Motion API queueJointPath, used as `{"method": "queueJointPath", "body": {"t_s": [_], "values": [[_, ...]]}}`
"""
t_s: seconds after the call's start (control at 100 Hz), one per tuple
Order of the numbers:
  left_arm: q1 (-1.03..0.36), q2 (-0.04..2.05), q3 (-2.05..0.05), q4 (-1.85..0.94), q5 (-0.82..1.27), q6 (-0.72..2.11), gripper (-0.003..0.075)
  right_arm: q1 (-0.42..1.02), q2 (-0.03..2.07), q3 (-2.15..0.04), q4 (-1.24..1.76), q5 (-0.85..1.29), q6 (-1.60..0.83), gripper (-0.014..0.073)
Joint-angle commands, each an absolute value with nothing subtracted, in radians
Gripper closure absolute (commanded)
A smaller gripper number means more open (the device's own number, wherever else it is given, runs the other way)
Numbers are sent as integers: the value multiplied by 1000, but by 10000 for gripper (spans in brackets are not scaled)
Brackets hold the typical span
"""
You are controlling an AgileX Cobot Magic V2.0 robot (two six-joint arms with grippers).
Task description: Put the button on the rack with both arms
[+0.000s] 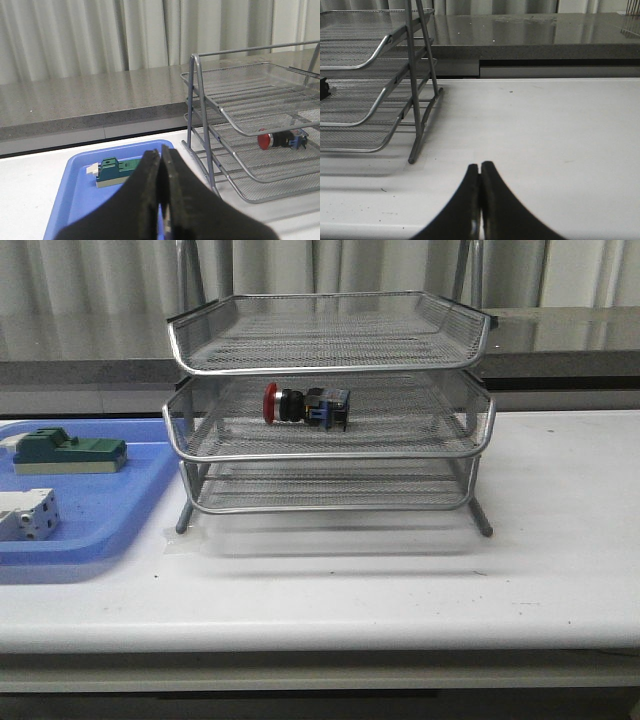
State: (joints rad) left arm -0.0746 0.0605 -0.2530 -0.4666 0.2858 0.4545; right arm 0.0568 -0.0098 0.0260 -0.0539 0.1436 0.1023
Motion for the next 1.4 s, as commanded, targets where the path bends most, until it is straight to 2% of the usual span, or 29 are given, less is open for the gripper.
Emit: {"method": "queueJointPath", "body": {"t_s": [0.0, 1.09, 1.16, 1.29, 1.39], "values": [[-73, 71, -279, -484, 214, 448, 741, 52, -23, 28, -67, 60, 93, 693], [-73, 71, -279, -440, 207, 442, 741, 52, -23, 28, -67, 60, 93, 693], [-73, 71, -279, -292, 207, 317, 741, 52, -23, 28, -67, 60, 93, 693], [-73, 71, -269, 105, 204, -171, 741, 52, -23, 28, -67, 60, 93, 693], [-73, 71, -249, 140, 202, -225, 741, 52, -23, 28, -67, 60, 93, 693]]}}
